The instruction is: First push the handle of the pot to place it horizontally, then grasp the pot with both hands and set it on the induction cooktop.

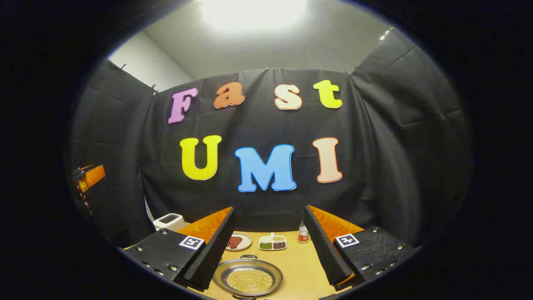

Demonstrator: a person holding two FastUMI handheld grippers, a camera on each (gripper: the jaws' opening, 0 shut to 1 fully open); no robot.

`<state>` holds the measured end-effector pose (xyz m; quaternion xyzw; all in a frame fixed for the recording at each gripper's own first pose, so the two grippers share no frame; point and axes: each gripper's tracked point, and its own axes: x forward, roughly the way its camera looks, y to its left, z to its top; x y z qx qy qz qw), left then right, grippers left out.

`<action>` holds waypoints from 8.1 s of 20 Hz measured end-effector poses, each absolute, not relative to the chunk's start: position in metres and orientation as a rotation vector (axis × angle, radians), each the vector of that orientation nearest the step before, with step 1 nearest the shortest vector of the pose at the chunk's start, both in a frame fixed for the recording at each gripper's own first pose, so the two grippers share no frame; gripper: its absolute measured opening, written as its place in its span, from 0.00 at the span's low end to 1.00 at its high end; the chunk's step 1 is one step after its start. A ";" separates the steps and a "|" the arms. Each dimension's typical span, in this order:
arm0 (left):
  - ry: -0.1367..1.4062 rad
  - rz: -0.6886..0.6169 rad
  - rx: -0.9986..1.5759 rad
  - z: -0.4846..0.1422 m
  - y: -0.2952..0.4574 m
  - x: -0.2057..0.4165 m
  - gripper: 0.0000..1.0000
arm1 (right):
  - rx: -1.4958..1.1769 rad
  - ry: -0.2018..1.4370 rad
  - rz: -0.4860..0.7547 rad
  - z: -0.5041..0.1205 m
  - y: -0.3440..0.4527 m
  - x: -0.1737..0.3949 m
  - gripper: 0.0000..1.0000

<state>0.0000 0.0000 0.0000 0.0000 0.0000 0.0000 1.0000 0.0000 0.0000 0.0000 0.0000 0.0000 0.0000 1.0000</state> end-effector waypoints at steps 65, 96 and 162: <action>0.179 -0.042 -0.124 -0.123 -0.049 -0.015 0.95 | 0.205 1.269 0.208 -0.446 0.131 -0.057 0.02; 0.368 -0.223 -0.131 -0.203 -0.108 0.005 0.97 | 0.131 1.286 -0.121 -0.451 -0.006 -0.040 0.01; 1.021 -0.280 -0.014 -0.543 -0.260 0.107 0.94 | 0.110 0.938 -0.172 -0.430 -0.152 0.127 0.96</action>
